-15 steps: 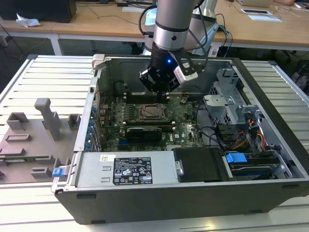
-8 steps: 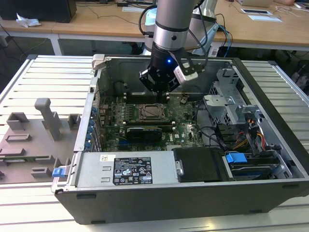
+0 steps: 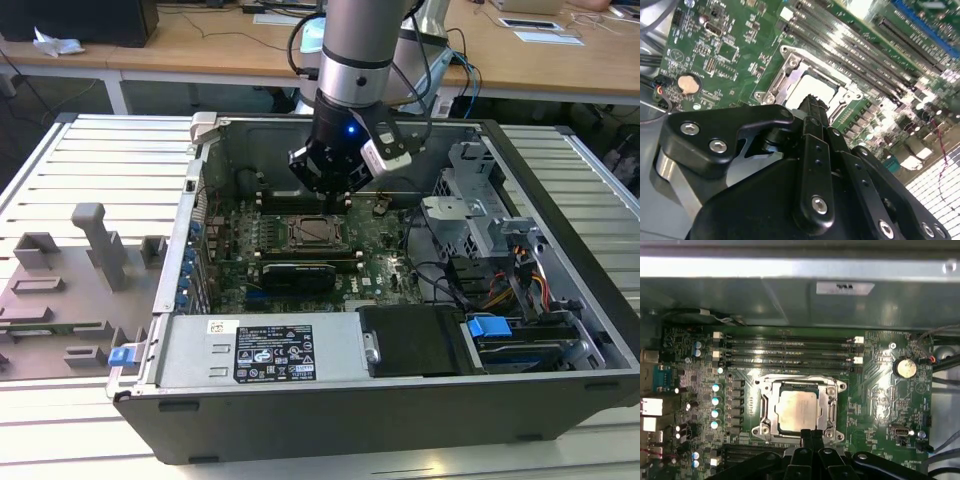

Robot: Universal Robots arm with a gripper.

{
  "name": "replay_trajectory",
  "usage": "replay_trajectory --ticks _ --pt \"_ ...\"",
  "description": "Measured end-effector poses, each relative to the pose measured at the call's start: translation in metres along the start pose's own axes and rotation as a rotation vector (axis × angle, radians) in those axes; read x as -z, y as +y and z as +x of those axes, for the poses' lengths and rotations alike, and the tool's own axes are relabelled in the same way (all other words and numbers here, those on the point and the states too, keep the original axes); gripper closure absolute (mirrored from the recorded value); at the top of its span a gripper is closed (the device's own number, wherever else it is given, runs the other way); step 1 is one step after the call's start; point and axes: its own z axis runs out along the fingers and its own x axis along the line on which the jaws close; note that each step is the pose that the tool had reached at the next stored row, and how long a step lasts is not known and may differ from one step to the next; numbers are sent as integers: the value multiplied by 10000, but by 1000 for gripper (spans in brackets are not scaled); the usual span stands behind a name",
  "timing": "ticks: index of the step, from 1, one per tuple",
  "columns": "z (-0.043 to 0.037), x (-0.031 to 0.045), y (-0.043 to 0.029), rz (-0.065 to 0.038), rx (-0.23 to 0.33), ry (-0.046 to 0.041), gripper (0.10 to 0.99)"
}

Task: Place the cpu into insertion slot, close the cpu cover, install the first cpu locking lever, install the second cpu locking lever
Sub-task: 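Install the second cpu locking lever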

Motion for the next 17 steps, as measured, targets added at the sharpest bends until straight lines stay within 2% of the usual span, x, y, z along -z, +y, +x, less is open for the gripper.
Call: replay_trajectory --ticks 1,3,6,7,8,10,13,14,15,17 --pt "1 0 -34 -1 0 -1 980" --pt "8 0 -162 0 -1 0 980" --pt "21 -8 -272 -32 3 -1 980" --pt "25 -13 -300 -70 4 -2 980" --pt "32 -24 -354 -185 9 -7 980" --pt "44 -38 -420 -329 17 -11 980" --pt "76 -42 -454 -873 47 -30 980" --pt "90 -44 -466 -1166 64 -41 980" --pt "101 -45 -483 -1310 71 -46 980" --pt "131 -56 -531 -1524 82 -54 980"
